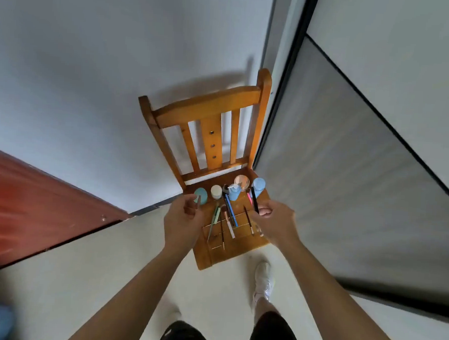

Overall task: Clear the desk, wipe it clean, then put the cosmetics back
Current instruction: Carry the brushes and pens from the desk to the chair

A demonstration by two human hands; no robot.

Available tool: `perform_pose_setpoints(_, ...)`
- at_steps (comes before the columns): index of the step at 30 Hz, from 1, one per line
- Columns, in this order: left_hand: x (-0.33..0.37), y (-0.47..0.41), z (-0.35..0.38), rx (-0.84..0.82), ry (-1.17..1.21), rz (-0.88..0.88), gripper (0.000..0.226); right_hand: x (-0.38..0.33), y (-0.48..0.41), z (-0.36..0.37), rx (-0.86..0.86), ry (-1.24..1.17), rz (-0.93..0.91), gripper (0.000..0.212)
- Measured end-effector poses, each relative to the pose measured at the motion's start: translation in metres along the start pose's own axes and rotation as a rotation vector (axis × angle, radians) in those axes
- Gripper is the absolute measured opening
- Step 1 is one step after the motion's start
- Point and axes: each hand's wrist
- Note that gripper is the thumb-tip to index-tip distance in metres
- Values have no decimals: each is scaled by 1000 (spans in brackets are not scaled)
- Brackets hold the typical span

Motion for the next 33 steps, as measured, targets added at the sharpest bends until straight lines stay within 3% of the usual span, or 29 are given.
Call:
perform_pose_setpoints(6, -31, -23, 74, 55, -31, -230, 24, 42, -89, 6, -282, 240, -49, 18)
perform_pose_setpoints(19, -224, -111, 191, 29, -153, -500, 16, 185, -190, 137, -403, 266, 165, 17)
perform_pose_setpoints(26, -285, -136, 224, 72, -172, -478, 32, 220, -220, 191, -354, 222, 161, 11)
perform_pose_setpoints(30, -287, -129, 221, -36, -263, -373, 52, 218, -215, 196, -308, 282, 146, 43)
perform_pose_setpoints(33, -274, -120, 208, -94, -266, -305, 60, 209, -205, 188, -314, 320, 136, 50)
Point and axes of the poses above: each hand's wrist, its own y-axis away from the middle knuckle, its own z-axis out of the palm, x = y × z, and after that the axes turned 3 degrees about y, right-handed
